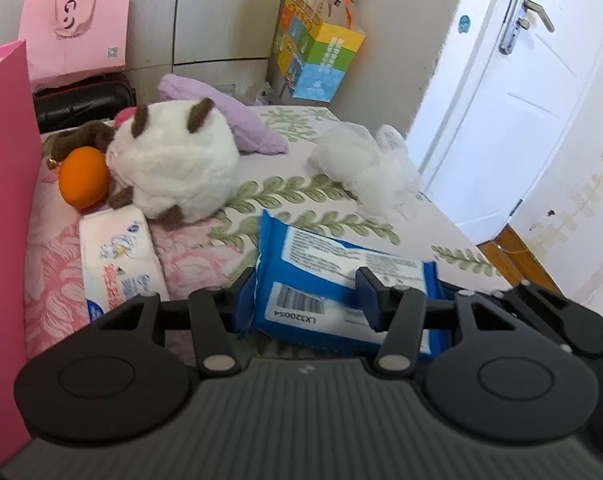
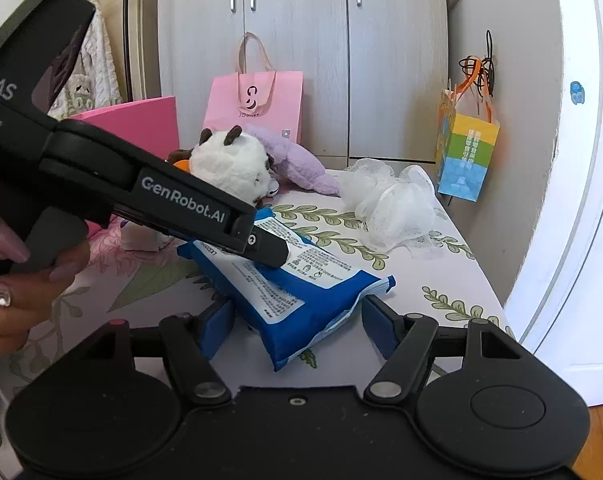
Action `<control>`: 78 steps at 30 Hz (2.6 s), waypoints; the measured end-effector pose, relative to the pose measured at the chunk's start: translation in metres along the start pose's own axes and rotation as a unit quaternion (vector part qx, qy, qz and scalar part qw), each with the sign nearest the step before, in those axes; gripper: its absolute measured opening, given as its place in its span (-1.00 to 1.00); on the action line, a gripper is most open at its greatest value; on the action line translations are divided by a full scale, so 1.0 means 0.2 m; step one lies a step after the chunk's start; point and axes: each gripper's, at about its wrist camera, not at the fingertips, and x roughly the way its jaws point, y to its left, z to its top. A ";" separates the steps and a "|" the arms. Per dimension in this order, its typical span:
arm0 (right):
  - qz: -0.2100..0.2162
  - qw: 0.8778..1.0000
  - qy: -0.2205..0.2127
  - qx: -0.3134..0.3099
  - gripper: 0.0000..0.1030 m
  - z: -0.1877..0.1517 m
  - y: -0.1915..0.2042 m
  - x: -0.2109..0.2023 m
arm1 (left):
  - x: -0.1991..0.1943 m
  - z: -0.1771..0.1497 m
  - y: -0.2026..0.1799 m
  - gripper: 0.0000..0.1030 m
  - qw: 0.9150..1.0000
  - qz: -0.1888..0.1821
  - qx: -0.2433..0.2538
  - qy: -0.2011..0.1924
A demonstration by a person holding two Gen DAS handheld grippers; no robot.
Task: Organize soft objects
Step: 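Grasp the blue wet-wipe pack with both grippers together, then carry the blue wipe pack with both grippers over the pink box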
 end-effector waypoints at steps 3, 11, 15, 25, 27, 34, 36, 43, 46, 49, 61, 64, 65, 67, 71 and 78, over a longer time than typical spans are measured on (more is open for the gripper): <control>-0.001 1.000 0.001 0.003 0.44 0.01 0.00 0.00 | -0.02 -0.02 -0.04 0.00 1.000 -0.002 0.011 0.005; -0.003 1.000 -0.013 -0.014 0.16 0.00 0.02 -0.02 | -0.08 -0.04 -0.13 0.07 0.998 0.010 0.054 0.014; -0.003 1.000 -0.009 -0.024 0.14 0.02 0.03 -0.04 | -0.11 -0.04 -0.17 0.18 0.997 0.006 0.070 0.026; 0.018 0.999 0.034 -0.027 0.14 0.07 0.04 -0.14 | -0.26 -0.08 -0.22 0.19 0.995 0.001 0.085 0.042; 0.022 0.998 0.042 -0.033 0.14 0.07 0.06 -0.16 | -0.29 -0.09 -0.22 0.19 0.996 0.000 0.080 0.049; 0.041 0.995 0.076 -0.040 0.15 0.10 0.14 -0.25 | -0.42 -0.14 -0.18 0.19 0.997 -0.008 0.045 0.063; 0.047 0.995 0.077 -0.050 0.15 0.10 0.17 -0.29 | -0.47 -0.16 -0.16 0.18 0.997 -0.008 0.040 0.065; 0.085 0.988 0.100 -0.079 0.16 0.14 0.29 -0.38 | -0.63 -0.22 -0.08 0.19 0.997 -0.014 0.001 0.081; 0.106 0.984 0.112 -0.093 0.17 0.18 0.34 -0.41 | -0.72 -0.24 -0.03 0.19 0.996 -0.016 -0.026 0.083; 0.124 0.979 0.119 -0.113 0.18 0.21 0.41 -0.45 | -0.80 -0.26 0.04 0.19 0.994 -0.019 -0.057 0.096; 0.212 0.955 0.139 -0.155 0.23 0.29 0.77 -0.52 | -1.14 -0.38 0.31 0.16 0.975 0.002 -0.175 0.133; 0.233 0.949 0.135 -0.165 0.23 0.34 0.85 -0.55 | -1.26 -0.37 0.33 0.16 0.976 0.021 -0.179 0.124; 0.238 0.948 0.131 -0.168 0.23 0.36 0.88 -0.56 | -1.29 -0.35 0.34 0.16 0.976 0.027 -0.178 0.119; 0.243 0.947 0.119 -0.175 0.23 0.41 0.92 -0.58 | -1.36 -0.32 0.35 0.16 0.979 0.041 -0.173 0.103; 0.241 0.949 0.082 -0.188 0.23 0.52 1.01 -0.60 | -1.46 -0.24 0.39 0.16 0.984 0.064 -0.154 0.058; 0.236 0.960 0.031 -0.149 0.24 0.73 1.03 -0.45 | -1.47 -0.05 0.54 0.17 0.989 0.081 -0.117 -0.032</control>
